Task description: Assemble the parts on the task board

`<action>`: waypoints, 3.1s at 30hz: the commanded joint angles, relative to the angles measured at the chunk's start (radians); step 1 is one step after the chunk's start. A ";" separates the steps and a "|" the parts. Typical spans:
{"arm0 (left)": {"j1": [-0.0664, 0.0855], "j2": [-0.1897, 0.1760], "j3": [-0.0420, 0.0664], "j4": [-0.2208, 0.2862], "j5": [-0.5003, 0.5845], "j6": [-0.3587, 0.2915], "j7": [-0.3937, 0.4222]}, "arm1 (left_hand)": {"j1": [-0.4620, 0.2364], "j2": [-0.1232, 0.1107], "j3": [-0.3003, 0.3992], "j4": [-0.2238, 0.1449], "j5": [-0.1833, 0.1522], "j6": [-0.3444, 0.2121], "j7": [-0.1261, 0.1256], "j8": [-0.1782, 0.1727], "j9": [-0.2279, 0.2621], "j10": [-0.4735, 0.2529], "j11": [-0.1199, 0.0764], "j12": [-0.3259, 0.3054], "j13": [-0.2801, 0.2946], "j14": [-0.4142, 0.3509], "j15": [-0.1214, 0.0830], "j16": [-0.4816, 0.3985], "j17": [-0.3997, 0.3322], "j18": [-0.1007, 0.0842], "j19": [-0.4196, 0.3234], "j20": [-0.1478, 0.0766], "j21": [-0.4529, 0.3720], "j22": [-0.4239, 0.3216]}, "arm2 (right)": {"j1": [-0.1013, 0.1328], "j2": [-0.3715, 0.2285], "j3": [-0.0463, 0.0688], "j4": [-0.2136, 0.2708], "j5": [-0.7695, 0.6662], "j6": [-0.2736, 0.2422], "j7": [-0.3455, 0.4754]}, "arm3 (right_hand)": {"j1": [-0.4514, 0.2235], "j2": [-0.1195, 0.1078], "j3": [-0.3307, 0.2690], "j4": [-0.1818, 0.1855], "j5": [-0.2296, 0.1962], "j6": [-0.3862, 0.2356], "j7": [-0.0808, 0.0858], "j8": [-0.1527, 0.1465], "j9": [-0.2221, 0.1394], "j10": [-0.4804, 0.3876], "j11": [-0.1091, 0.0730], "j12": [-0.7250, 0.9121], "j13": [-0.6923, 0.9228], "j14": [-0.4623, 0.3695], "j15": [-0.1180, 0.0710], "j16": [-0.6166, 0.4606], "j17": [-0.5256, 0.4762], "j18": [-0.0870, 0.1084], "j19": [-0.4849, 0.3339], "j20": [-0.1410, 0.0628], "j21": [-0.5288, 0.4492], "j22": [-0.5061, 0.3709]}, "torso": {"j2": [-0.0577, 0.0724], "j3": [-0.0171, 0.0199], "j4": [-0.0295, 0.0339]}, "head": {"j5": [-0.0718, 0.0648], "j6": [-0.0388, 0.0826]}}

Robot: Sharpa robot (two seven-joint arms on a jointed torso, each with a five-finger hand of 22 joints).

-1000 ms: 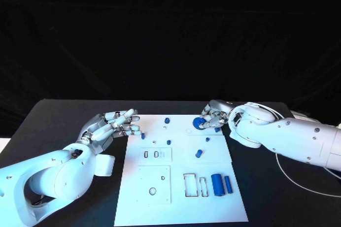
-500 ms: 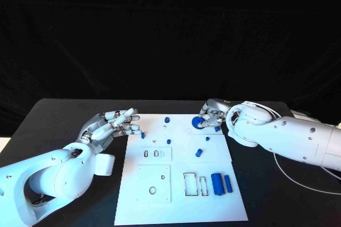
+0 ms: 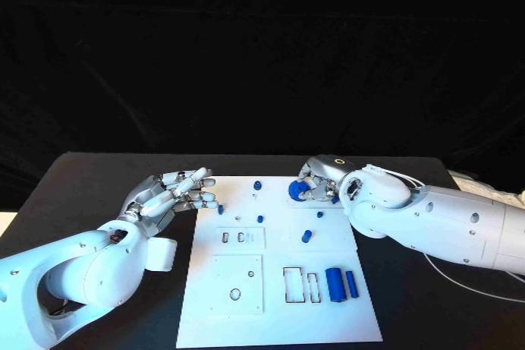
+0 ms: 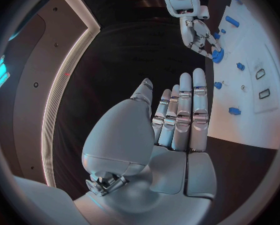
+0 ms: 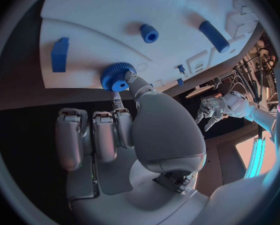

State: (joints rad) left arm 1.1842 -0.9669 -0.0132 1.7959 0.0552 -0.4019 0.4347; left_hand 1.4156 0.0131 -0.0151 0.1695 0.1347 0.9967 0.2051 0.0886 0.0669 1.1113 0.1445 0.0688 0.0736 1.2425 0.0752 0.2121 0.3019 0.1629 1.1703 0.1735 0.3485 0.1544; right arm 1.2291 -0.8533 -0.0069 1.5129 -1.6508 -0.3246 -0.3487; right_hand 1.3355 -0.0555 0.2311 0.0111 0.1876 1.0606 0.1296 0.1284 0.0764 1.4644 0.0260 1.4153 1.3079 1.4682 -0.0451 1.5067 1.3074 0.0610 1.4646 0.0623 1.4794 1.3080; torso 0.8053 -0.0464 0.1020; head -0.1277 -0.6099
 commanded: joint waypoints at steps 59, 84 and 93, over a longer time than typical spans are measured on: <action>0.001 0.010 0.001 -0.004 0.002 0.025 -0.002 | 0.003 0.011 -0.001 -0.008 -0.003 -0.001 0.001 -0.006 0.000 -0.008 -0.001 -0.004 -0.001 -0.007 0.001 0.001 0.005 0.016 -0.007 0.001 0.005 0.002 | -0.010 0.204 -0.004 -0.041 0.002 -0.014 -0.005 | -0.116 -0.050 -0.032 0.063 0.000 -0.147 0.032 -0.061 -0.007 -0.040 0.046 -0.106 0.053 0.074 0.039 0.003 0.113 -0.021 0.025 0.034 0.011 0.070 | 0.000 0.0007 -0.0003 | 0.020 -0.007; 0.001 0.000 0.000 -0.007 0.002 0.033 -0.001 | 0.003 0.011 -0.001 -0.009 -0.003 -0.001 0.001 -0.007 0.000 -0.008 -0.001 -0.004 -0.001 -0.007 0.001 0.001 0.006 0.016 -0.007 0.001 0.005 0.003 | 0.006 -0.177 -0.003 0.063 0.329 -0.043 0.360 | -0.039 -0.049 -0.042 0.024 0.037 -0.118 0.027 -0.064 -0.009 -0.029 0.040 -0.087 0.076 0.078 0.034 0.013 0.136 -0.025 0.033 0.030 0.021 0.092 | 0.004 0.0164 -0.0213 | 0.000 0.013; 0.001 0.004 0.000 -0.017 0.002 0.036 -0.001 | 0.003 0.011 -0.001 -0.009 -0.003 -0.001 0.001 -0.007 0.000 -0.008 -0.001 -0.004 -0.001 -0.007 0.001 0.001 0.006 0.016 -0.007 0.001 0.005 0.003 | -0.020 -0.217 -0.005 0.020 0.350 -0.017 0.422 | -0.036 -0.056 -0.049 0.019 0.038 -0.121 0.027 -0.065 -0.009 -0.029 0.041 -0.088 0.076 0.078 0.035 0.014 0.139 -0.026 0.033 0.030 0.021 0.093 | 0.006 0.0209 -0.0246 | -0.001 0.023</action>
State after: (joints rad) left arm 1.1841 -0.9653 -0.0134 1.7792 0.0557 -0.3889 0.4280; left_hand 1.4156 0.0131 -0.0179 0.1668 0.1347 0.9967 0.2051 0.0887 0.0669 1.1113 0.1445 0.0689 0.0736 1.2425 0.0752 0.2121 0.3073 0.1628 1.1703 0.1735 0.3485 0.1553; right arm 1.2134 -1.0706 -0.0115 1.5360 -1.3299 -0.3706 0.0075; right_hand 1.2914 -0.1095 0.1838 0.0358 0.2285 0.9397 0.1570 0.0692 0.0688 1.4322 0.0655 1.3263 1.3075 1.4682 -0.0124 1.5164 1.3081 0.0524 1.4696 0.0900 1.4957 1.3078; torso 0.8114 -0.0266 0.0776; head -0.1260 -0.5866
